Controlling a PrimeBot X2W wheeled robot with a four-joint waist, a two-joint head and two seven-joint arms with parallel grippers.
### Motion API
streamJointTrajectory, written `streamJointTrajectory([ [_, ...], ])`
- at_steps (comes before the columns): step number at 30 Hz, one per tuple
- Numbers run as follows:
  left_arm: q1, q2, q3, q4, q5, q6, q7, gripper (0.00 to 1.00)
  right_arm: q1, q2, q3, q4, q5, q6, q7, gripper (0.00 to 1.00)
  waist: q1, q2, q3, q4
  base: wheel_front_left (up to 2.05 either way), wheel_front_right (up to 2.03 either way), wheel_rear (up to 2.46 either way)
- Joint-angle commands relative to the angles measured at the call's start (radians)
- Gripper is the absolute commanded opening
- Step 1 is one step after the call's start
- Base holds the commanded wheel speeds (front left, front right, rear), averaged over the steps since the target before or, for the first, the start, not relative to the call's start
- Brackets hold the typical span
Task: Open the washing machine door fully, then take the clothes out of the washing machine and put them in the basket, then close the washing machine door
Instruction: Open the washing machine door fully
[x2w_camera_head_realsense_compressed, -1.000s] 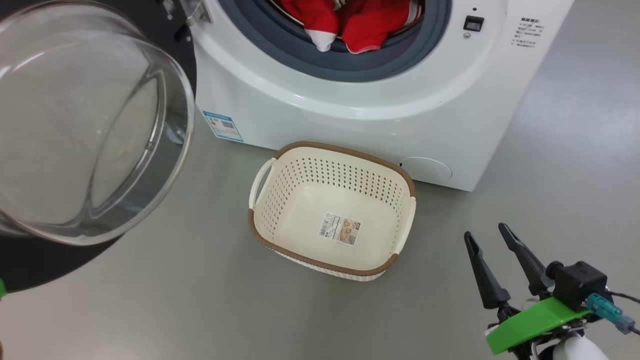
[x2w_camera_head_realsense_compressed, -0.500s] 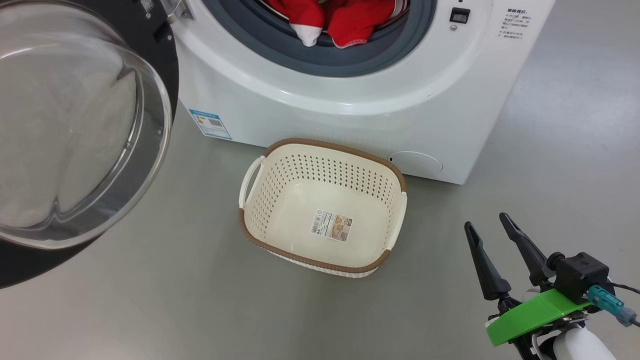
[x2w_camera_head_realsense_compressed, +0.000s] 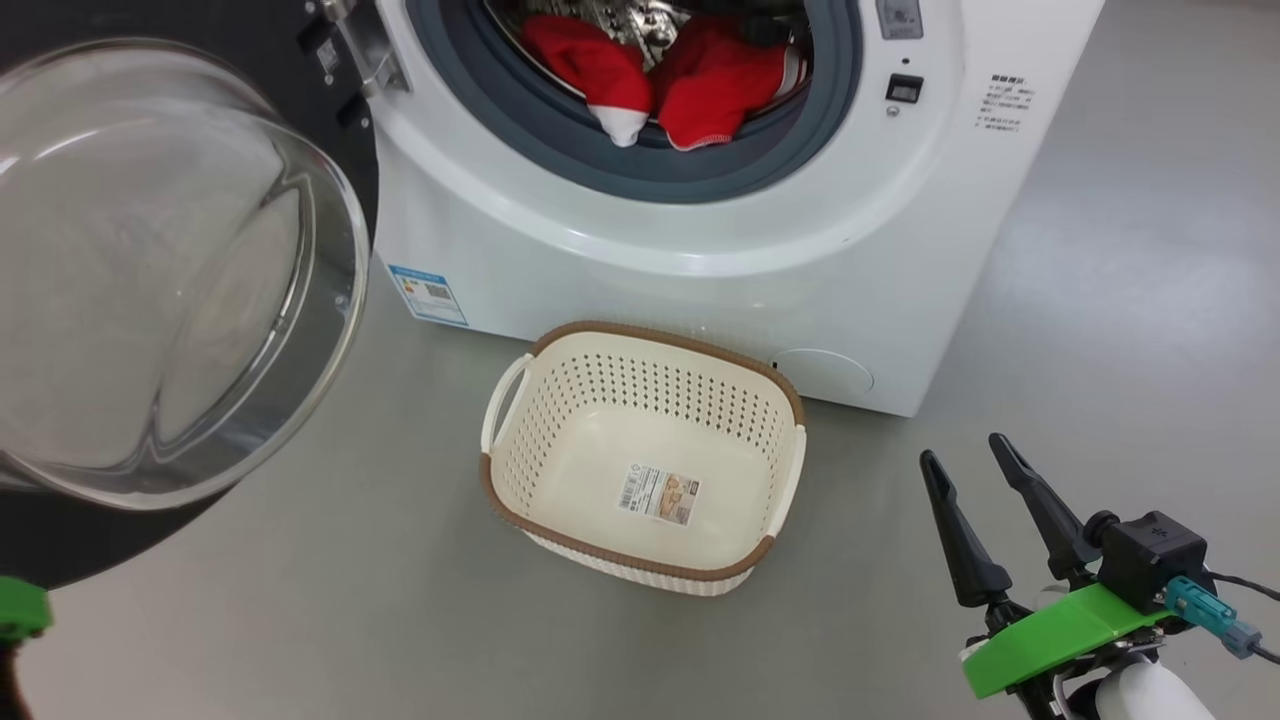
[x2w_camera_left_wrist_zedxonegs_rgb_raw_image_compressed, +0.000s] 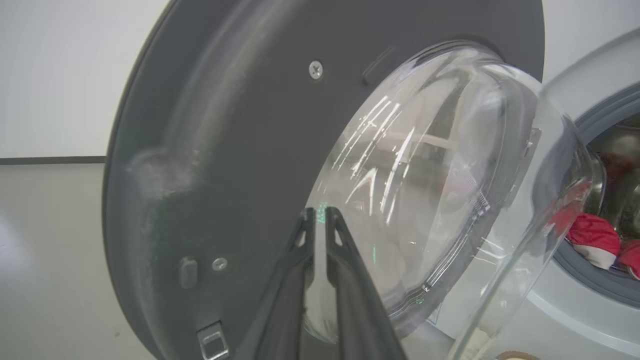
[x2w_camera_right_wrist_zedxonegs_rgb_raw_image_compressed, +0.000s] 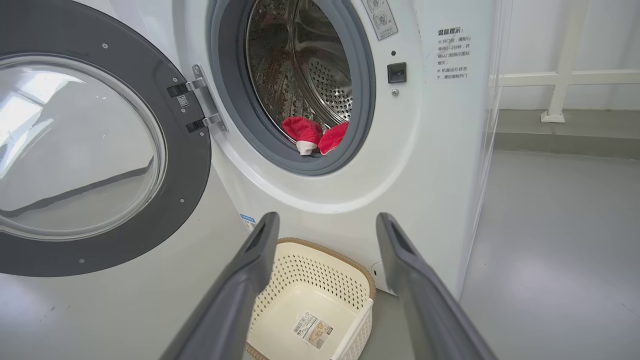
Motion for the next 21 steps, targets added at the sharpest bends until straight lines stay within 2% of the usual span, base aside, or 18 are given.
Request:
streamJointTrajectory([
  [1, 0.017, 0.039, 0.011, -0.044, -0.017, 0.002, -0.005, 0.25, 0.010, 0.001, 0.022, -0.021, 0.003, 0.007, -0.009, 1.00, 0.0000, -0.0001, -0.018, 0.000, 0.00, 0.00, 0.00],
  [3, 0.043, 0.025, -0.003, -0.072, -0.030, 0.002, -0.005, 0.28, 0.016, 0.004, 0.021, -0.019, 0.005, 0.007, -0.009, 1.00, 0.0000, -0.0001, -0.031, -0.002, 0.00, 0.00, 0.00],
  [5, 0.073, 0.009, -0.021, -0.103, -0.037, 0.002, -0.005, 0.38, 0.021, 0.008, 0.023, -0.018, 0.007, 0.007, -0.009, 1.00, 0.0000, -0.0001, -0.042, -0.007, 0.00, 0.00, 0.00],
  [6, 0.073, 0.009, -0.021, -0.103, -0.037, 0.002, -0.005, 0.38, 0.021, 0.008, 0.023, -0.018, 0.007, 0.007, -0.009, 1.00, 0.0000, -0.0001, -0.042, -0.007, 0.00, 0.00, 0.00],
  [7, 0.089, 0.001, -0.034, -0.122, -0.042, 0.002, -0.005, 0.45, 0.024, 0.010, 0.022, -0.019, 0.007, 0.007, -0.009, 1.00, 0.0000, -0.0001, -0.047, -0.009, 0.00, 0.00, 0.00],
  [8, 0.105, -0.007, -0.053, -0.144, -0.051, 0.002, -0.005, 0.53, 0.027, 0.011, 0.020, -0.020, 0.007, 0.007, -0.009, 1.00, 0.0000, -0.0001, -0.051, -0.012, 0.00, 0.00, 0.00],
  [9, 0.123, -0.013, -0.065, -0.162, -0.055, 0.002, -0.005, 0.70, 0.031, 0.013, 0.017, -0.021, 0.008, 0.007, -0.009, 1.00, 0.0000, -0.0001, -0.055, -0.015, 0.00, 0.00, 0.00],
  [10, 0.141, -0.017, -0.077, -0.178, -0.059, 0.002, -0.005, 0.82, 0.034, 0.014, 0.017, -0.022, 0.009, 0.007, -0.009, 1.00, 0.0000, -0.0001, -0.059, -0.019, 0.00, 0.00, 0.00],
  [11, 0.159, -0.019, -0.092, -0.195, -0.067, 0.002, -0.005, 0.98, 0.037, 0.015, 0.017, -0.023, 0.010, 0.007, -0.009, 1.00, 0.0000, -0.0001, -0.063, -0.024, 0.00, 0.00, 0.00],
  [21, 0.313, -0.042, -0.228, -0.375, -0.111, 0.002, -0.005, 1.00, 0.060, 0.020, -0.011, -0.033, 0.012, 0.007, -0.009, 1.00, 0.0000, -0.0001, -0.084, -0.091, 0.00, 0.00, 0.00],
])
